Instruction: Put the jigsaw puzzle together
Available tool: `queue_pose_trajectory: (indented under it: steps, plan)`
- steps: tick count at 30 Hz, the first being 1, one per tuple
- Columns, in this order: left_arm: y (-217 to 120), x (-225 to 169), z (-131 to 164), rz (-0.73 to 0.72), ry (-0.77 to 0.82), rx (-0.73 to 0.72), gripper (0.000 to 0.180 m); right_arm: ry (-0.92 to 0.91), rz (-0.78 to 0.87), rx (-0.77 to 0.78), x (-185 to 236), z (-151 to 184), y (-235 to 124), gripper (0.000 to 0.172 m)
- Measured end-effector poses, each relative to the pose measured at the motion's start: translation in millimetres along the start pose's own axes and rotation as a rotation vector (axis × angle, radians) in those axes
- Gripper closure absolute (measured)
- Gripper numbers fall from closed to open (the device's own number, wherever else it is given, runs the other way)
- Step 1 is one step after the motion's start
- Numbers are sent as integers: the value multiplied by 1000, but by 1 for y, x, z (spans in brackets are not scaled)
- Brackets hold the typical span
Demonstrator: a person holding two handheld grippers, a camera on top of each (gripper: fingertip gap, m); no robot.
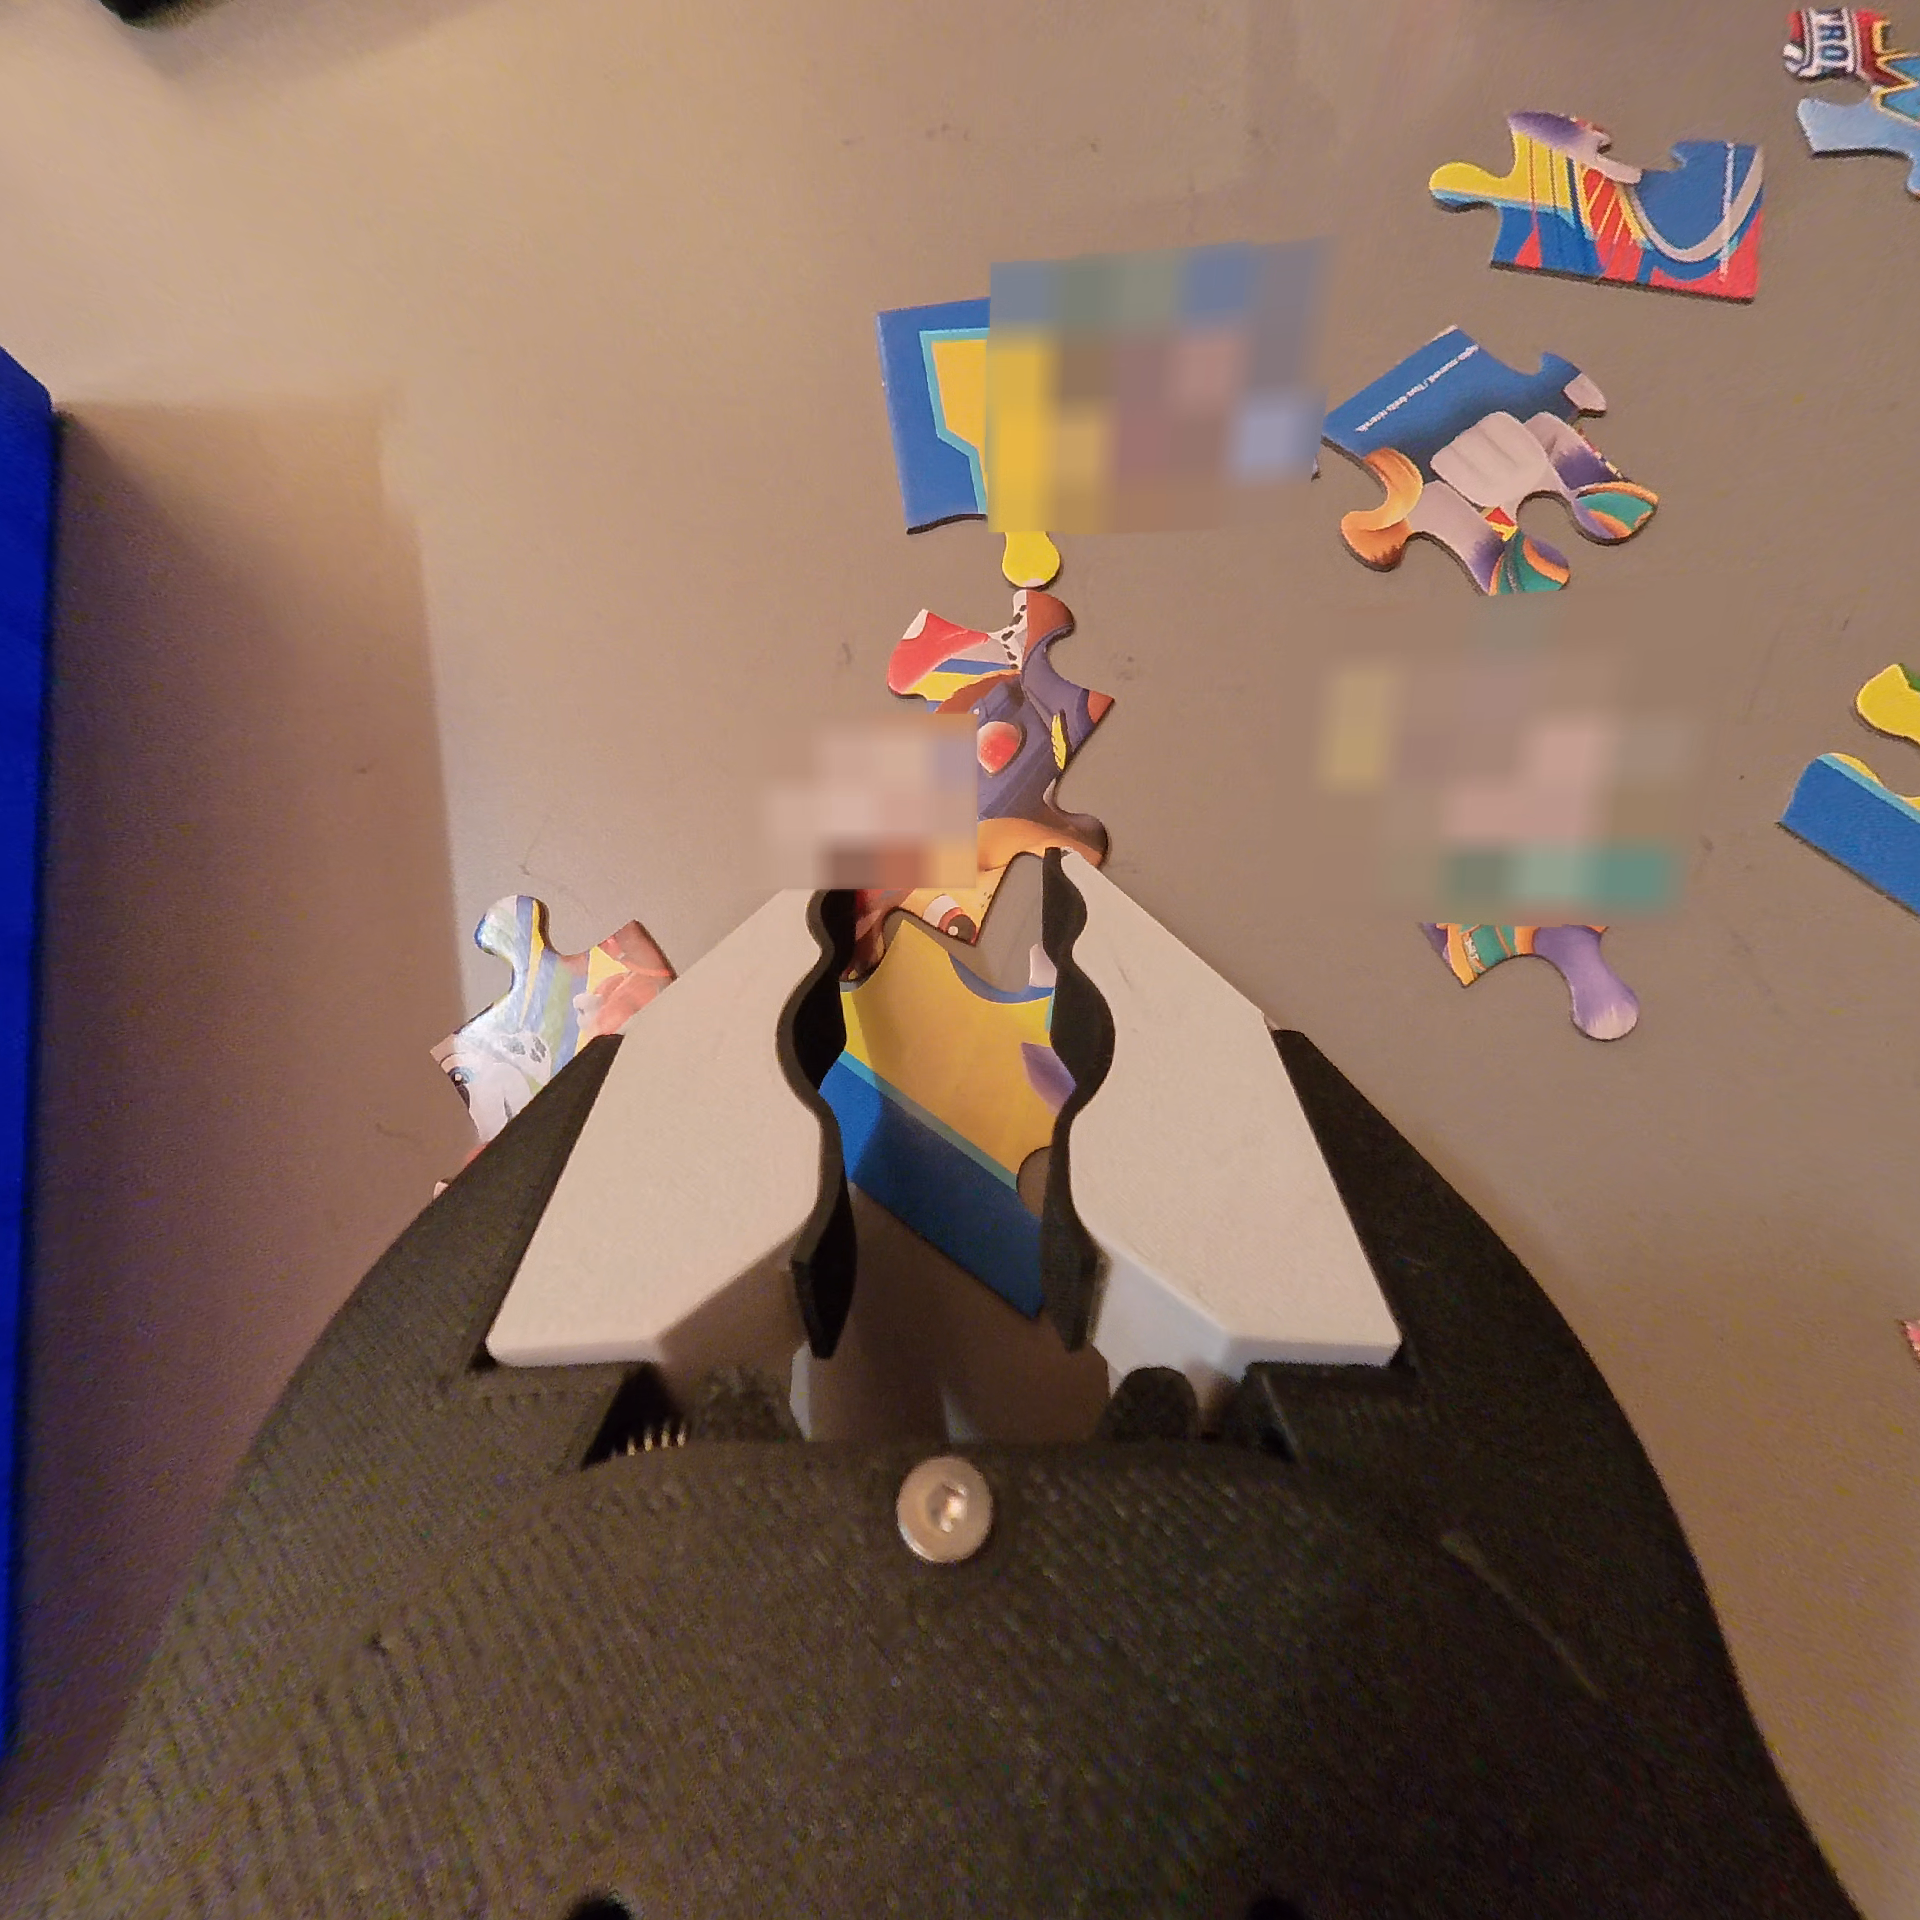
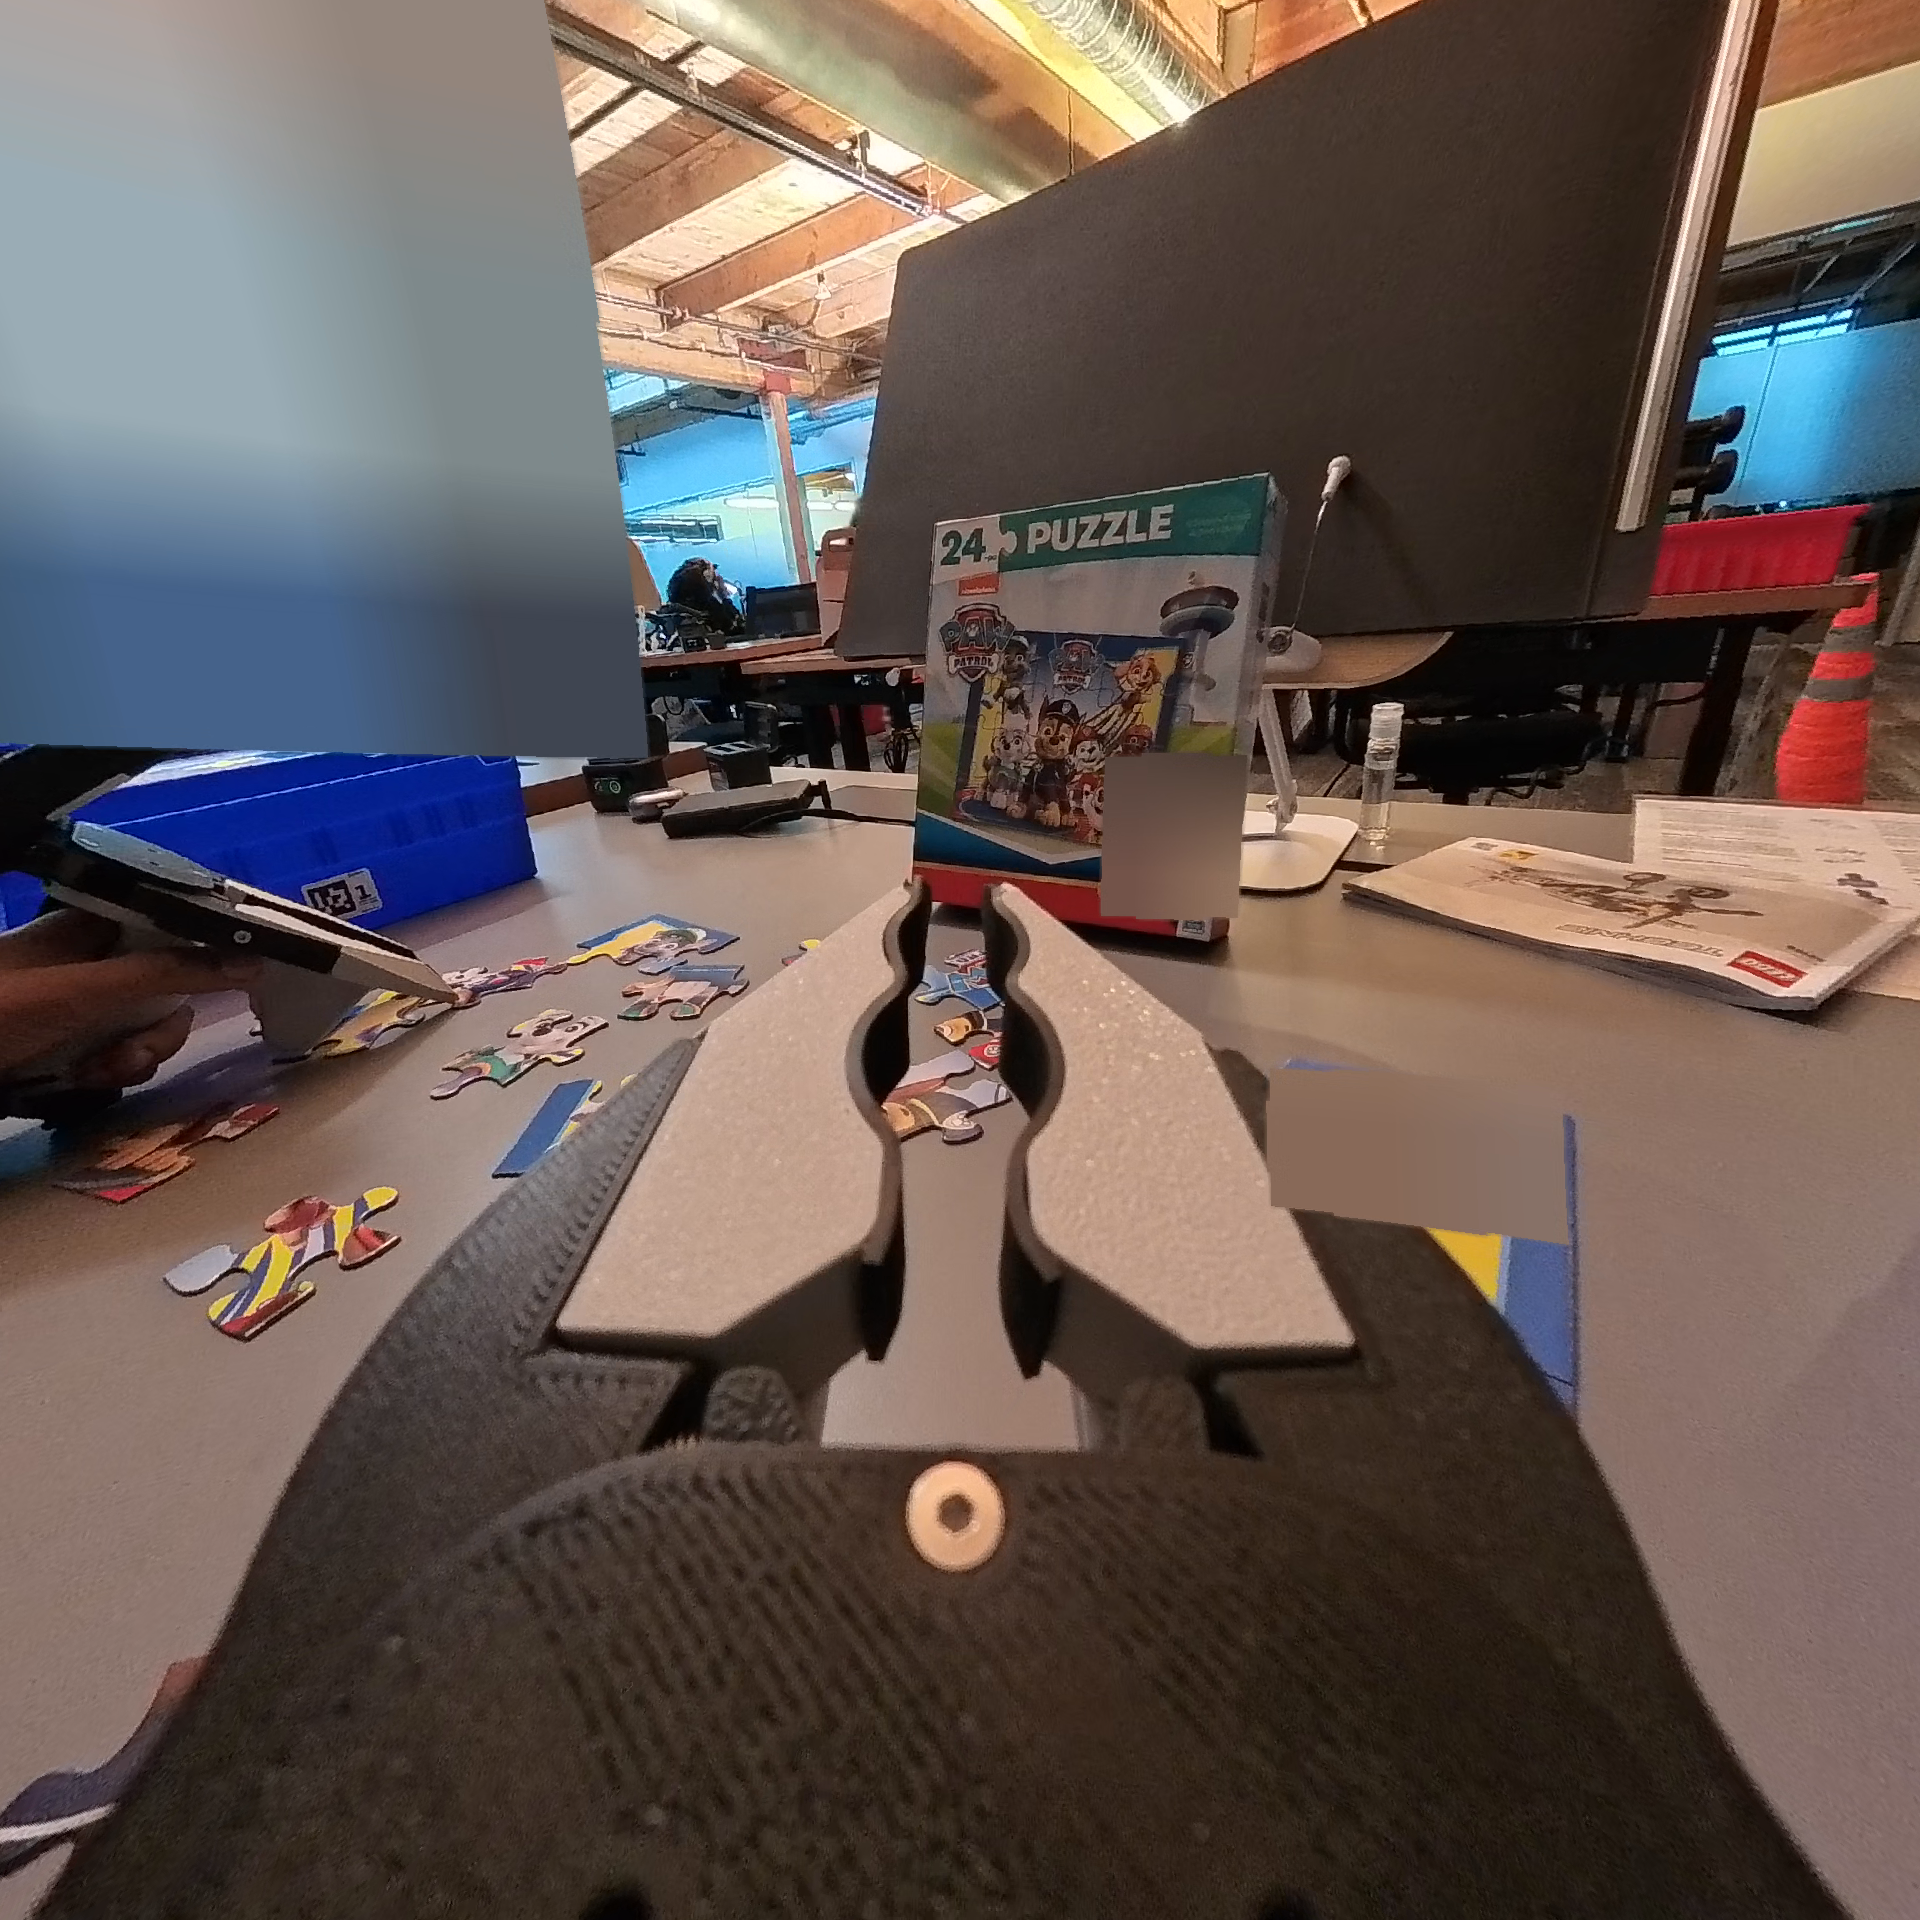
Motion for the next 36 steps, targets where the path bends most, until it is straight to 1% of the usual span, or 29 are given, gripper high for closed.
queue_pose_trajectory:
  steps: [10, 16, 22, 24, 26, 28, 32, 36]
  plan:
    - [0, -1, 0, 3, 8, -2, 145, 0, 0, 2, 0, 0, 0, 163]
    - [-1, -12, -2, 33, 90, -11, 163, 3, 0, 1, 0, 0, 0, 164]
    - [-1, -15, -3, 35, 117, -12, 169, 4, -2, 0, 0, 0, 0, 163]
    - [-1, -17, -3, 50, 113, -15, 168, 4, -3, -1, 0, 0, 0, 163]
    - [-2, -19, -3, 80, 105, -21, 162, 5, -5, 0, 0, 0, -1, 163]
    - [-2, -19, -3, 87, 103, -25, 160, 4, -4, -1, 0, 0, -1, 164]
    - [-3, -16, -5, 55, 96, -36, 144, 5, -5, -1, 0, 0, -1, 164]
    - [-6, -10, -9, 23, 64, -80, 139, 5, -4, 0, 0, 0, 0, 164]
Point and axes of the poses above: each gripper's, where its closed fingertips meet, y out along the fingers, z out of its underside, x = y × z across the jaws, the point moved 5 cm from there along -y, back along the fingers, and after that the axes turned 13 degrees about y, right-handed, at the moved point
